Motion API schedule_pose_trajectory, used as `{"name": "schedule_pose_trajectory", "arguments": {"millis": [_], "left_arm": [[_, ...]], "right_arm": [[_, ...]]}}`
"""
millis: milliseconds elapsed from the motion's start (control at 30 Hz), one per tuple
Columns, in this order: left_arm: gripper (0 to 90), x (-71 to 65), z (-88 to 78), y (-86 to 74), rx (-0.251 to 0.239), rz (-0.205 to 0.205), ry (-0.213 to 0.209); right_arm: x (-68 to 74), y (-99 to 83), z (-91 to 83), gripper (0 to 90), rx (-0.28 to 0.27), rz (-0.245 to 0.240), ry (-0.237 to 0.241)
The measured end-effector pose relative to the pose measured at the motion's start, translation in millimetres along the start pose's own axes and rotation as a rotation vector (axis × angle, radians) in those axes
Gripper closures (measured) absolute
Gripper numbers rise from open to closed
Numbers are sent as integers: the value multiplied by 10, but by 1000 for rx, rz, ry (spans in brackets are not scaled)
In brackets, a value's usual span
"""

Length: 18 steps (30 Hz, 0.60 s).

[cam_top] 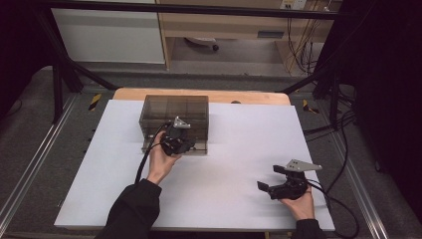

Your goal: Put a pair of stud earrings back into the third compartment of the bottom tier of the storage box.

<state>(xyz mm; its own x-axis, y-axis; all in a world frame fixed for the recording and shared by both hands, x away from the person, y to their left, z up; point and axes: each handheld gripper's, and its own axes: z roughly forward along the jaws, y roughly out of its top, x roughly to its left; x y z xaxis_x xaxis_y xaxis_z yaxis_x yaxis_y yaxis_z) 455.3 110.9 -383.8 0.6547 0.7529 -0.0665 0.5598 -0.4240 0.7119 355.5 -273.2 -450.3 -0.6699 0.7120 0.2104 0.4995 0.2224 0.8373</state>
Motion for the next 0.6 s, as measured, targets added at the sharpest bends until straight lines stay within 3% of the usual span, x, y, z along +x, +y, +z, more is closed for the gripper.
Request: {"name": "schedule_pose_trajectory", "arguments": {"millis": [233,300,333,433,467,600], "left_arm": [[822,87,112,-11,12,-23,13],[821,154,142,-4,17,22,12],[821,163,158,-6,17,23,12],[821,179,202,-17,21,17,15],[821,151,216,-29,23,-32,15],[820,174,273,-42,27,-34,23]], "right_arm": [[-1,2,-4,7,-2,2,1],[0,1,0,7,-1,0,2],[2,0,2,7,-1,3,2],[0,1,-2,7,-2,1,1],[-1,1,-3,7,-2,2,1],[0,0,2,7,0,0,2]]}}
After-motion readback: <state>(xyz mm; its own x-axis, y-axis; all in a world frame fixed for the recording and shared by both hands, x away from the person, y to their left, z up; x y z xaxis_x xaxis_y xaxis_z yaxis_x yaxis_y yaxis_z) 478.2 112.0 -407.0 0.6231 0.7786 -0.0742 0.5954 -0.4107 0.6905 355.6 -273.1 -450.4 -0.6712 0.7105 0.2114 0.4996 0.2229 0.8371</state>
